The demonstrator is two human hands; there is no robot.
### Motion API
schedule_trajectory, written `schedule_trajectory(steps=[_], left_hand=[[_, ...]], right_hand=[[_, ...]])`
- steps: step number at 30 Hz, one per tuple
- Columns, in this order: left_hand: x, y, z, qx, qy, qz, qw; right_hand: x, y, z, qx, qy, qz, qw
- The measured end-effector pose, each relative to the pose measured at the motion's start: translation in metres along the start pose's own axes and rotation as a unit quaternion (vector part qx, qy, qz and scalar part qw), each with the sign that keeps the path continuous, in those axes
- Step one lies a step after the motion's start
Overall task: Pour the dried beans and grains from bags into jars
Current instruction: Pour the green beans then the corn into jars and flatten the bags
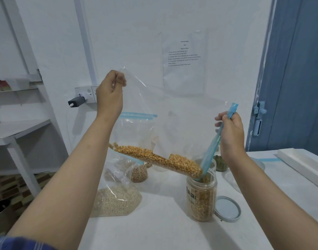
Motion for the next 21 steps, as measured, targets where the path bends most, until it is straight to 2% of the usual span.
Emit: schedule_trajectory(steps=[5,21], left_hand=[[0.0041,-0.0055,-0.0008,0.019,-0.006,-0.011,1.0],[-0.0005,-0.0001,-0.002,0.006,-0.012,-0.003,1.0]], right_hand=[[-0.0018,0.0001,0.0006,0.005,0.004,0.002,1.0],[-0.0035,-0.0056,-0.0008,0.014,0.0,0.013,1.0]])
Point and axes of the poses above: each hand's wrist, its own z-axis away from the middle knuckle, its own y-axis out of the palm, x = y × z, the point moved 2 cm from there along -z, towards the middle knuckle, and after that the axes turned 1 degree about -z, right-handed, at the moved point
